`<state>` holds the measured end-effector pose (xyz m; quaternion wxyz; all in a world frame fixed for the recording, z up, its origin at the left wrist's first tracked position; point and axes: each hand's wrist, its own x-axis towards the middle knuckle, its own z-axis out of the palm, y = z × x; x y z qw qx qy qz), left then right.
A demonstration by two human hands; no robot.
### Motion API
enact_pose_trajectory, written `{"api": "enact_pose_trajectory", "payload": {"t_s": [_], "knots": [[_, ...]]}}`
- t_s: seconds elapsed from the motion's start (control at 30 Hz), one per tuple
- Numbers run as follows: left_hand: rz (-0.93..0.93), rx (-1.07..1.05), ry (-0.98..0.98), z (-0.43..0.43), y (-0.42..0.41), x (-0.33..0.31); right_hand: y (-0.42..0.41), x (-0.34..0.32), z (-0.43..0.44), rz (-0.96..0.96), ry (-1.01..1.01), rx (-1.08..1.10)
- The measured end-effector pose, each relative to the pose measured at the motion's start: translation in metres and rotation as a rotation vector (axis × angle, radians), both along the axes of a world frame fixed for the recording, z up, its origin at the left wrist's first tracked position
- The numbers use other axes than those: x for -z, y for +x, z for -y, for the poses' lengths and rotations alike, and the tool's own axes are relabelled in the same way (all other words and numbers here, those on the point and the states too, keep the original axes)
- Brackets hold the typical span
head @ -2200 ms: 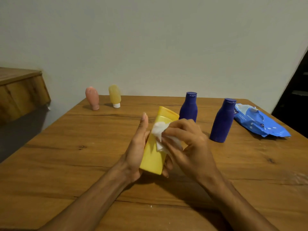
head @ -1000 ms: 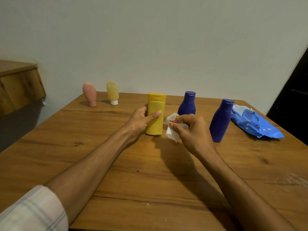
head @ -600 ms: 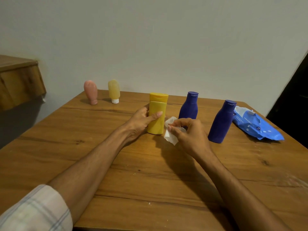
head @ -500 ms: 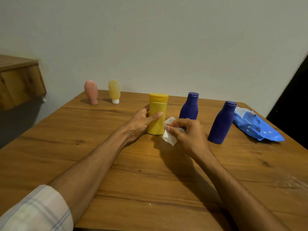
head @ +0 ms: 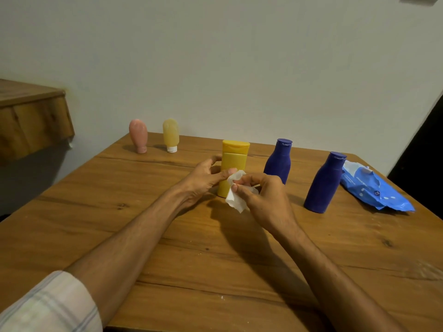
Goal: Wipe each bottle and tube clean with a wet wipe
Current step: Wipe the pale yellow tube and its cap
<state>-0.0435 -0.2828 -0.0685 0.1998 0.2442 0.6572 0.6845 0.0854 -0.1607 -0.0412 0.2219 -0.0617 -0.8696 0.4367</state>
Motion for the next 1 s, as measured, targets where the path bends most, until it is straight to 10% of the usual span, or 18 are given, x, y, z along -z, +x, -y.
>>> {"api": "enact_pose_trajectory", "payload": {"t_s": [0.57,1.0], "knots": [[-0.005,-0.578,-0.150,0.089,-0.100,0.003,-0.108,0.019,0.108,0.009,-0.389,-0.036],[-0.134,-0.634,-0.335,0.064,-0.171,0.010,-0.189,0.030,0.122,-0.069,-0.542,0.137]]}}
